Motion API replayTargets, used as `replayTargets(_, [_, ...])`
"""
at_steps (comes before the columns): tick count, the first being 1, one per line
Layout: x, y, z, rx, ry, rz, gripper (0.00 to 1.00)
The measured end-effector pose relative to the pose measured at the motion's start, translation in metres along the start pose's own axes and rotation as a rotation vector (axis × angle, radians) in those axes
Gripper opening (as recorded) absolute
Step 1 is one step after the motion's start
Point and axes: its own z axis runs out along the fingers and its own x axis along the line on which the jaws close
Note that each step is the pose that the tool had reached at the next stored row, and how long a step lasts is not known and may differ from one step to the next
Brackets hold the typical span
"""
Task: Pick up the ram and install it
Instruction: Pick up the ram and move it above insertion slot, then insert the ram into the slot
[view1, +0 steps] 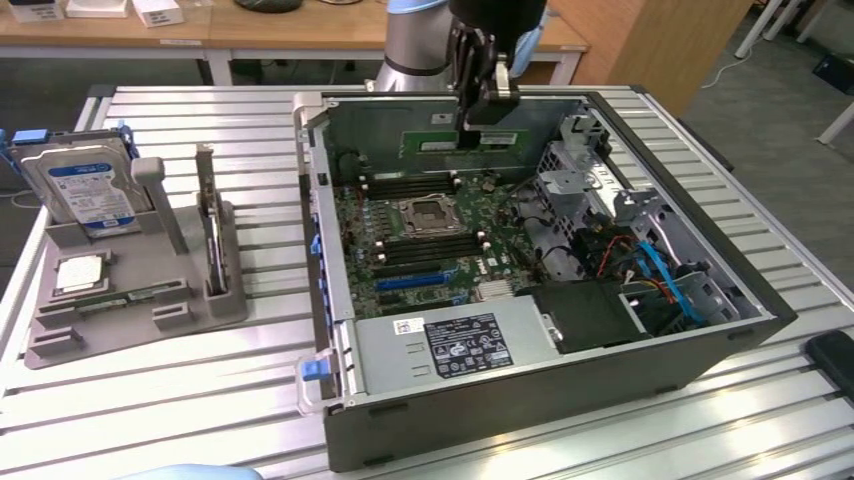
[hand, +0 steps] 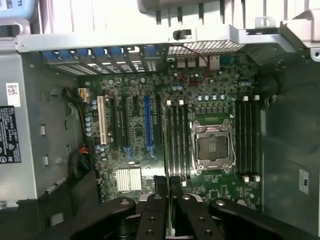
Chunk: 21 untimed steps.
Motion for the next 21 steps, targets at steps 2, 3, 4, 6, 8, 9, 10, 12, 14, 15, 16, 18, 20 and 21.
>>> replayTargets(2, [-0.005,-0.0017,0.0003,0.0001,-0.0003,0.0,0.13])
replayTargets(3, [-0.007,-0.0026,0.0003,0.0001,-0.0003,0.0,0.13])
replayTargets(4, [-0.01,-0.0034,0.0003,0.0,-0.0001,0.0,0.13])
replayTargets(6, [-0.014,-0.005,0.0004,0.0001,-0.0001,0.0,0.13])
replayTargets(8, [-0.018,-0.0063,0.0006,0.0001,-0.0003,0.0,0.13])
replayTargets(9, [-0.02,-0.0064,0.0006,0.0,-0.0002,0.0,0.13])
replayTargets(10, [-0.02,-0.0064,0.0006,0.0001,-0.0003,0.0,0.13])
replayTargets(12, [-0.02,-0.0064,0.0006,0.0001,-0.0001,0.0,0.13])
replayTargets(14, [-0.02,-0.0064,0.0006,0.0001,-0.0002,0.0,0.13])
replayTargets(15, [-0.02,-0.0064,0.0006,0.0001,-0.0001,0.0,0.13])
replayTargets(16, [-0.02,-0.0064,0.0006,0.0001,-0.0001,0.0,0.13])
replayTargets(18, [-0.02,-0.0064,0.0006,0.0001,-0.0002,0.0,0.13])
replayTargets(20, [-0.02,-0.0064,0.0006,0.0001,-0.0002,0.0,0.13])
replayTargets(21, [-0.02,-0.0064,0.0006,0.0,-0.0002,0.0,0.13])
